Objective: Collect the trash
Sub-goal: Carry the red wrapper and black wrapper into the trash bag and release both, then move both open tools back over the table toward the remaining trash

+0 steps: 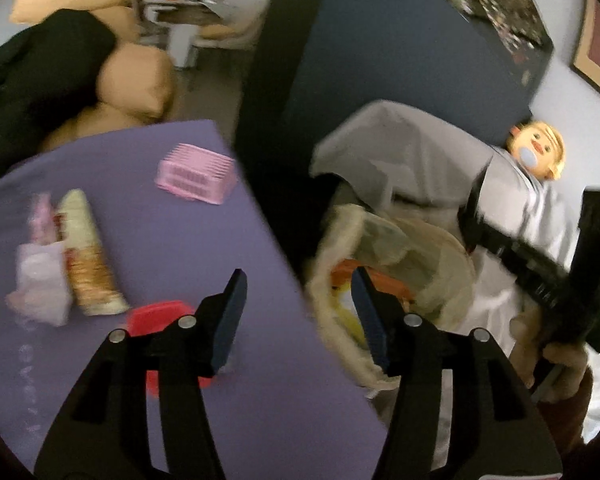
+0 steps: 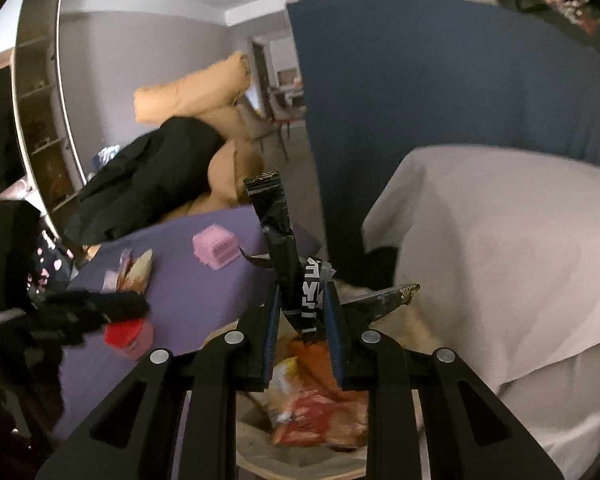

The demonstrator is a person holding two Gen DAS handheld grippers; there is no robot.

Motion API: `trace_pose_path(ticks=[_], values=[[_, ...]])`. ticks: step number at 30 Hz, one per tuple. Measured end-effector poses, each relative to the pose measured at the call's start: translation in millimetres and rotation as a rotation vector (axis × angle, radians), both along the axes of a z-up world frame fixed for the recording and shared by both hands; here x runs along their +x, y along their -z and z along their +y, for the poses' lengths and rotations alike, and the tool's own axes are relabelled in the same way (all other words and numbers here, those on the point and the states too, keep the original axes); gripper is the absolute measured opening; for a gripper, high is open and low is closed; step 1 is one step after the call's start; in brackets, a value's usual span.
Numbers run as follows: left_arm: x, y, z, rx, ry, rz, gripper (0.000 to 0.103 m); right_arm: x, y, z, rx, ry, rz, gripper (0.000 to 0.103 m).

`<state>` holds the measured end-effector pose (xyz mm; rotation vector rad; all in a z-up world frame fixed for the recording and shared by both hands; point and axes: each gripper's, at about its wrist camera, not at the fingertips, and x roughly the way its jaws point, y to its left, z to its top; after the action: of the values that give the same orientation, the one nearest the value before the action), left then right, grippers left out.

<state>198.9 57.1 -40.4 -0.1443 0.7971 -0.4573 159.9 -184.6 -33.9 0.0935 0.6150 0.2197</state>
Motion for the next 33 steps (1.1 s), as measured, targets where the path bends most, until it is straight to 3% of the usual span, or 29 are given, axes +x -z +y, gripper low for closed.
trace_pose_path(ticks=[6,15,24,31,33], values=[[-0.9,1.8,43.4,-0.055,-0.068,0.004,0.055,20.0,51.4,16.6,-0.013,0.006,0.156,0.022],[0.5,17.4,66.8,-0.091,-0.115,0.054,0.055,41.5,113.6,31.7,-0.022,0.021,0.322,0.022],[-1.7,17.8,74.2,-0.088,-0.128,0.057,0.055,36.9,125.5,27.4,-0.118,0.099,0.351,0.022],[-3.0,17.1,73.8,-0.081,-0.127,0.06,0.055,27.8,126.1,18.1,-0.083,0.125,0.359,0.023],[-3.5,16.2,74.8,-0.081,-0.13,0.059,0.055,25.9,122.9,17.6,-0.068,0.126,0.351,0.031]])
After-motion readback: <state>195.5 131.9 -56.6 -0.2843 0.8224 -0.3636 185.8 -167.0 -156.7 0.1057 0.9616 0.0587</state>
